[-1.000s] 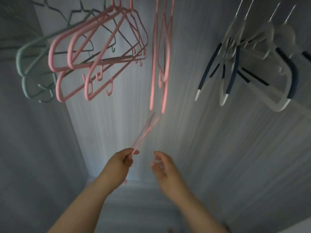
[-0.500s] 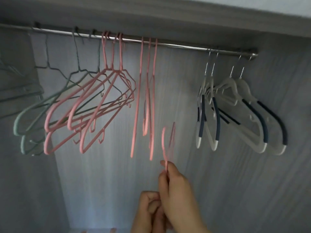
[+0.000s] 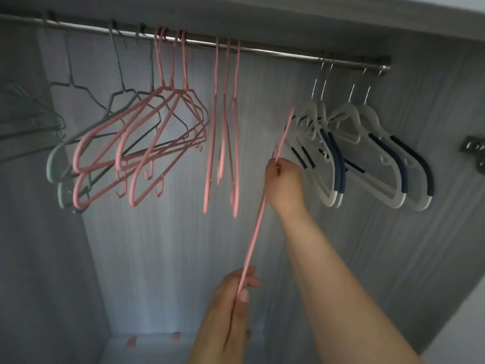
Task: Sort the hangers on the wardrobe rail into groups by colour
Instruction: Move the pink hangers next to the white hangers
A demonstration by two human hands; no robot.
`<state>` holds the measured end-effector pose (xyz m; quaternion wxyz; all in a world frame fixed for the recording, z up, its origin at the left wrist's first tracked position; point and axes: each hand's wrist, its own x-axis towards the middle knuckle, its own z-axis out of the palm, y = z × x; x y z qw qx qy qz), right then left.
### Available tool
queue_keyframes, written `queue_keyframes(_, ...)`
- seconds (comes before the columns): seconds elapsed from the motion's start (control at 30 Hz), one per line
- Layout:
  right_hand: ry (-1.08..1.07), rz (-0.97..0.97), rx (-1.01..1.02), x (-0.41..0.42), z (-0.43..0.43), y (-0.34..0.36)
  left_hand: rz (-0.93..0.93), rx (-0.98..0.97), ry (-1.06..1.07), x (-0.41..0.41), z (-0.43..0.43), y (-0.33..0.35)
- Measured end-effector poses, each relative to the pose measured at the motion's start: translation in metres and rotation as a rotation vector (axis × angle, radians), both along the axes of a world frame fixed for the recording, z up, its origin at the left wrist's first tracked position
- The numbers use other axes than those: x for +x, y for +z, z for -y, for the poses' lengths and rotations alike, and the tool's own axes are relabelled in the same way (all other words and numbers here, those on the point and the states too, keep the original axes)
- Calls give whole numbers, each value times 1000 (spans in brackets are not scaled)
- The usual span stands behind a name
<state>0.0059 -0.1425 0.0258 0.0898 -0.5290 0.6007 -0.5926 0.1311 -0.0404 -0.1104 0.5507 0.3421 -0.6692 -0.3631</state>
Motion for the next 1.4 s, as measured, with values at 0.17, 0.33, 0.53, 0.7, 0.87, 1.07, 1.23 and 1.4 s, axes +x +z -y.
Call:
queue_keyframes(0.17, 50, 48, -7, -5, 10, 9, -12, -15, -1, -1, 13, 9)
queue_keyframes(0.33, 198, -12, 27, 9, 8, 2, 20, -21, 55, -12, 29, 26)
queue_keyframes(0.53, 127, -33, -110, -3, 14, 33, 65, -174, -22, -24, 30, 50)
queue_keyframes(0.7, 185, 65, -80, -12, 21, 64, 71, -293, -60, -38, 35, 65)
queue_keyframes(0.87, 268, 126, -98, -14, 6, 60, 114, -516, 51, -44, 47, 54)
queue_keyframes(1.07, 120, 74, -138, -19, 26, 80, -59, -257, -61, -52, 58, 70)
queue_keyframes(1.23, -49, 15, -41, -29, 49, 66, 41, -148, -64, -57, 74, 70)
queue_keyframes(1.4, 69, 199, 54, -35, 44, 54, -1, -70, -120, -48, 68, 57)
